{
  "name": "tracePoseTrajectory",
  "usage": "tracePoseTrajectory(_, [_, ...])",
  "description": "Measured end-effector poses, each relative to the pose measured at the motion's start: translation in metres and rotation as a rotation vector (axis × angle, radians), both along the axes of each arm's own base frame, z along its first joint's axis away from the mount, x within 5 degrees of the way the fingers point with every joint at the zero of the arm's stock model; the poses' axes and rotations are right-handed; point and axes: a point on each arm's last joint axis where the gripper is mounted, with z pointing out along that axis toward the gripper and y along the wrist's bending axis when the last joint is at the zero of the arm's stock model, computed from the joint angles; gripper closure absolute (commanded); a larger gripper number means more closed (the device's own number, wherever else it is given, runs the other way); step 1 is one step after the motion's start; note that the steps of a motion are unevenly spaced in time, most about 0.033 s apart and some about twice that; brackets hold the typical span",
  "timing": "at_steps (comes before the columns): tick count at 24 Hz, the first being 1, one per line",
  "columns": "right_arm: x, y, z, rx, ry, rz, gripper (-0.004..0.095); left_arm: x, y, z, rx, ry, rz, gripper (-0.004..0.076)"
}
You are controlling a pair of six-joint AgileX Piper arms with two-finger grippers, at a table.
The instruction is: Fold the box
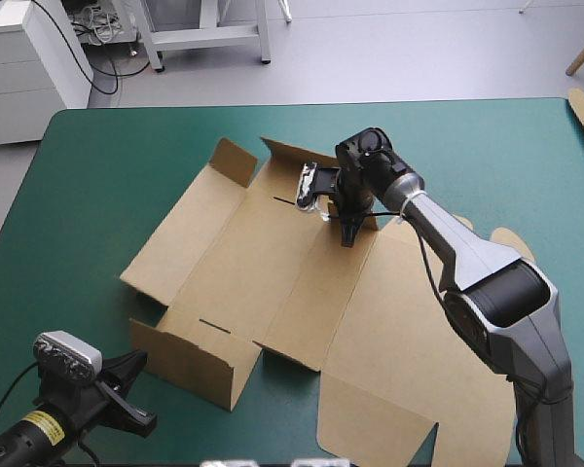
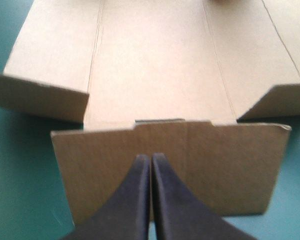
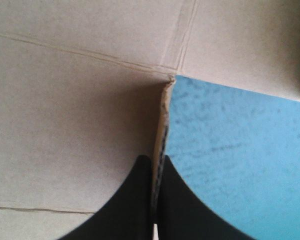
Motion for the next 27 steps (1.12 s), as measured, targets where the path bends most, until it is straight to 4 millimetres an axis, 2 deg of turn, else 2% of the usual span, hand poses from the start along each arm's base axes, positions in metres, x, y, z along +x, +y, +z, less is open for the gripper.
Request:
tracePoseTrajectory(7, [-0.029,0.047,0.0,0.005,0.016,0.235,0.093,0.0,-0.001,0.0,-0.013,0.006,-0.003,0.0731])
tracePoseTrajectory(9, [-0.032,0.052,0.0,0.016,0.026,0.283,0.093,-0.001,-0.002,0.0,-0.029,0.014,-0.006,0.0731])
tracePoseTrajectory(15, [-0.027,0.054,-0.01,-0.009,0.027,0.274,0.0919,-0.001,-0.002,0.0,-0.039,0.018,-0.008,0.0731])
tracePoseTrajectory(18, [-0.027,0.053,-0.011,-0.002,0.027,0.241,0.0821,-0.001,-0.002,0.0,-0.038,0.018,-0.008,0.0731])
tracePoseTrajectory(24, [-0.022,0.056,-0.013,0.009,0.014,0.205,0.0501,-0.001,-0.002,0.0,-0.037,0.017,-0.009,0.0731])
tracePoseTrajectory(27, [-0.019,0.058,-0.002,0.039,-0.01,0.167,0.0429,-0.001,-0.002,0.0,-0.027,0.013,-0.006,0.0731])
